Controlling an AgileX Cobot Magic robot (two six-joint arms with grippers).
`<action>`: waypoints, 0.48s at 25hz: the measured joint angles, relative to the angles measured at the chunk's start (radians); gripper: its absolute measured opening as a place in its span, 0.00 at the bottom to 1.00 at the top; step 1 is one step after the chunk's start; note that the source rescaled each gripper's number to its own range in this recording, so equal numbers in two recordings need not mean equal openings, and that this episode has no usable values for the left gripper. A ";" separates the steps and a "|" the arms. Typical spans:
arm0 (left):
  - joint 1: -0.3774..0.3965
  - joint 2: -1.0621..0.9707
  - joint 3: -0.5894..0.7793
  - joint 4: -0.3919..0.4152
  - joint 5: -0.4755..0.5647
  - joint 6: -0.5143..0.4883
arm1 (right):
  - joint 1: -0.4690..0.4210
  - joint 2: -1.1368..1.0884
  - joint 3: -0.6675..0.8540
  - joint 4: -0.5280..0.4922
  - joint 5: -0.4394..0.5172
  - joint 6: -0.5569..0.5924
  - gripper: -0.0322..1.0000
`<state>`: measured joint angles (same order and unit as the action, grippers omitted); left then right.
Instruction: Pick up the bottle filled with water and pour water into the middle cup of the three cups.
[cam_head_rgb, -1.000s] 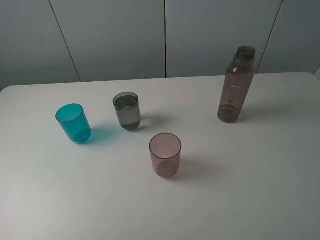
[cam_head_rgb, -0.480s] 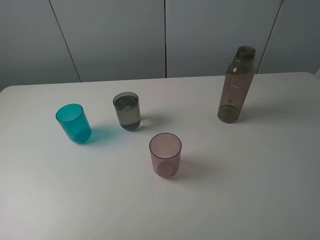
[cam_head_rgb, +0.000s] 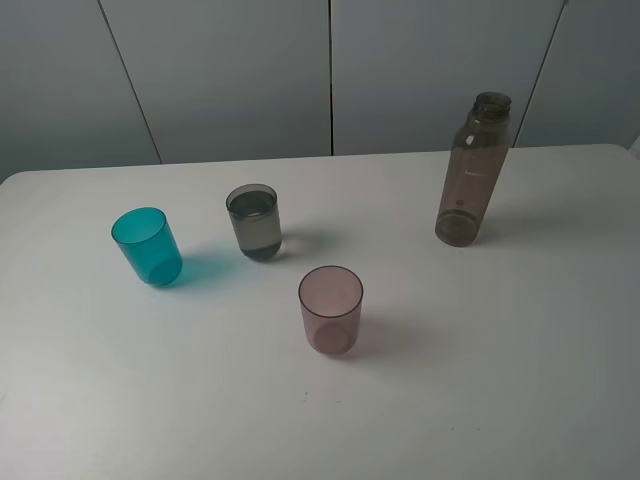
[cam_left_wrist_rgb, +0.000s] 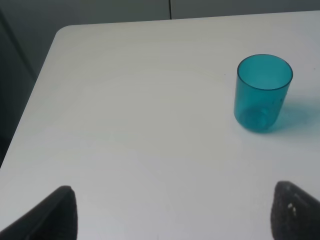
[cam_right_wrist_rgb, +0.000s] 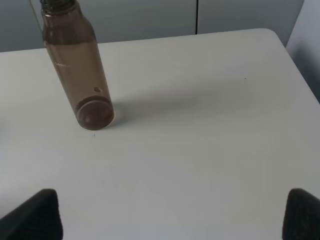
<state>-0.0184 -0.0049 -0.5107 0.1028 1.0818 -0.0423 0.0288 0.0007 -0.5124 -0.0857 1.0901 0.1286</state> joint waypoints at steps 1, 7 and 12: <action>0.000 0.000 0.000 0.000 0.000 0.000 | 0.000 0.000 0.000 0.000 0.000 0.002 0.85; 0.000 0.000 0.000 0.000 0.000 0.000 | 0.010 -0.002 0.000 -0.002 0.000 0.002 0.85; 0.000 0.000 0.000 0.000 0.000 0.000 | 0.020 -0.002 0.000 -0.002 0.000 0.002 0.85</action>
<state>-0.0184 -0.0049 -0.5107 0.1028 1.0818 -0.0423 0.0487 -0.0010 -0.5124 -0.0874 1.0901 0.1304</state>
